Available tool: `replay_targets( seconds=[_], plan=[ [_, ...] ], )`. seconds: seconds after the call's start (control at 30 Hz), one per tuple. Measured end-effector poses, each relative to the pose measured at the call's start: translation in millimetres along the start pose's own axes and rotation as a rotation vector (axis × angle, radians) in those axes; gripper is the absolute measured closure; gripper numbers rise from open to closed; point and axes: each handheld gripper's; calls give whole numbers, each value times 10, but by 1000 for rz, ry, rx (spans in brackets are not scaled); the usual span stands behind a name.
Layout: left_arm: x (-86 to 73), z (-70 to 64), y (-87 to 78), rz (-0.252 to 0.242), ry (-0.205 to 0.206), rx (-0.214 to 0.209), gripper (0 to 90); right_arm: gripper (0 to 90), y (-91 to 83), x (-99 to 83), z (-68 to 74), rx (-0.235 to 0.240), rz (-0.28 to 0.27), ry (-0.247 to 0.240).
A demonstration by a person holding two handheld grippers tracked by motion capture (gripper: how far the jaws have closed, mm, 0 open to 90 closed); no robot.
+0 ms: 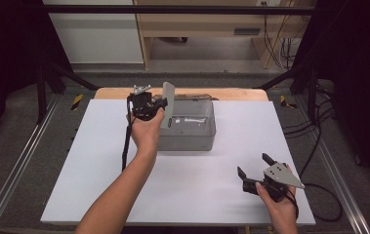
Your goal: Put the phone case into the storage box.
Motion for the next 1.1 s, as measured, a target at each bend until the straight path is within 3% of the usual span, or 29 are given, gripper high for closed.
replay_targets(
  seconds=[0.53, 1.1],
  plan=[
    [-46, 17, 125, 28, -17, 6, 810, 54, 17, -3, 36, 20, 21, -16],
    [-275, 101, 378, 118, -74, 14, 810, 51, 40, -7, 52, 31, 40, -26]
  ],
)
Point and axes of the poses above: each handheld gripper's, and its own axes: y roughly forward along the jaws, x roughly out of its top, z roughly to its left, and after that the axes turned 5 degrees about z, right-handed
